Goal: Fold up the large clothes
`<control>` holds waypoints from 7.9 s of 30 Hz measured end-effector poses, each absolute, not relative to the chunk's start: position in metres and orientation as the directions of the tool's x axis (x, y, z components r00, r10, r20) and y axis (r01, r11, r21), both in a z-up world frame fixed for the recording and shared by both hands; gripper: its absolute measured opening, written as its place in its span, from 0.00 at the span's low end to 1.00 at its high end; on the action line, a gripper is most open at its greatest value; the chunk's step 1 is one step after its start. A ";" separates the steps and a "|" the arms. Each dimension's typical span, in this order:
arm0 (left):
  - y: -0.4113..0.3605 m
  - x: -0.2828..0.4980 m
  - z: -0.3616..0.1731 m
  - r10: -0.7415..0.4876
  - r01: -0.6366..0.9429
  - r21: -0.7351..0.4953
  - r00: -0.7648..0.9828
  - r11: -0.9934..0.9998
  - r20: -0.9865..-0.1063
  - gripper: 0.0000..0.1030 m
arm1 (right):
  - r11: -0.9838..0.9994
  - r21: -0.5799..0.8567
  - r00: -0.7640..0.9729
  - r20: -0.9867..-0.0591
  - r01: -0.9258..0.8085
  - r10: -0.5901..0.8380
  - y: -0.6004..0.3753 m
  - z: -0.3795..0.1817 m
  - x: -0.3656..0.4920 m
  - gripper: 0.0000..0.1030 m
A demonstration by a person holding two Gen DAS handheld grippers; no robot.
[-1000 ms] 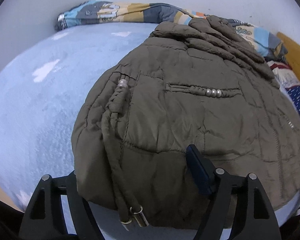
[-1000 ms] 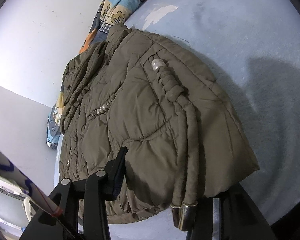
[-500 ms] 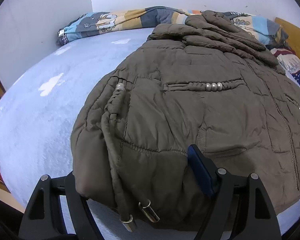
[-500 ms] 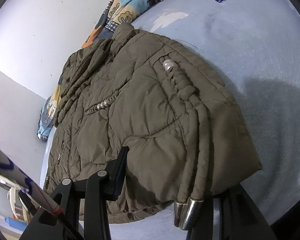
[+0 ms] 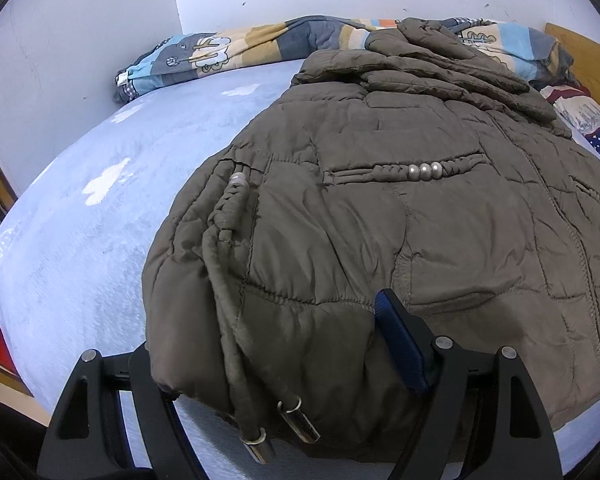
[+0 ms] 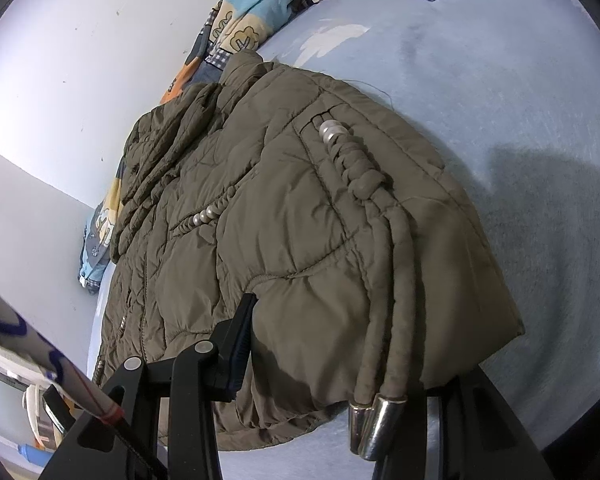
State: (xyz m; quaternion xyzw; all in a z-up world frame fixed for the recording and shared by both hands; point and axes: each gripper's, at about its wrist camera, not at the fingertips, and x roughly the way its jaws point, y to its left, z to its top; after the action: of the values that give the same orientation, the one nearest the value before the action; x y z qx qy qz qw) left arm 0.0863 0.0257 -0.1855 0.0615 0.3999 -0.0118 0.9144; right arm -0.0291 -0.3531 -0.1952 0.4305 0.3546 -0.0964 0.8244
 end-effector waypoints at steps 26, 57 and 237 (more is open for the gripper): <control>0.014 0.080 -0.180 0.035 0.125 0.173 0.705 0.977 -0.708 0.59 | 0.657 0.604 0.707 -0.691 0.451 0.150 -0.350 -0.190 -0.020 0.32; 0.021 0.071 -0.154 -0.023 0.148 0.145 0.774 0.978 -0.633 0.28 | 0.805 0.463 0.757 -0.653 0.372 0.025 -0.329 -0.146 -0.026 0.20; -0.107 0.504 -0.118 -0.239 0.224 -0.129 0.578 0.966 -0.780 0.62 | 0.937 0.244 0.624 -0.781 0.249 0.037 -0.445 -0.095 0.406 0.57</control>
State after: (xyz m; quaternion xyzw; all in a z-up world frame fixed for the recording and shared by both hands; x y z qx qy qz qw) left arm 0.5038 -0.1069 -0.1180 -0.0081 0.4405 -0.1303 0.8882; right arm 0.4063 -0.4452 -0.0948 0.1666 0.4296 -0.0600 0.8855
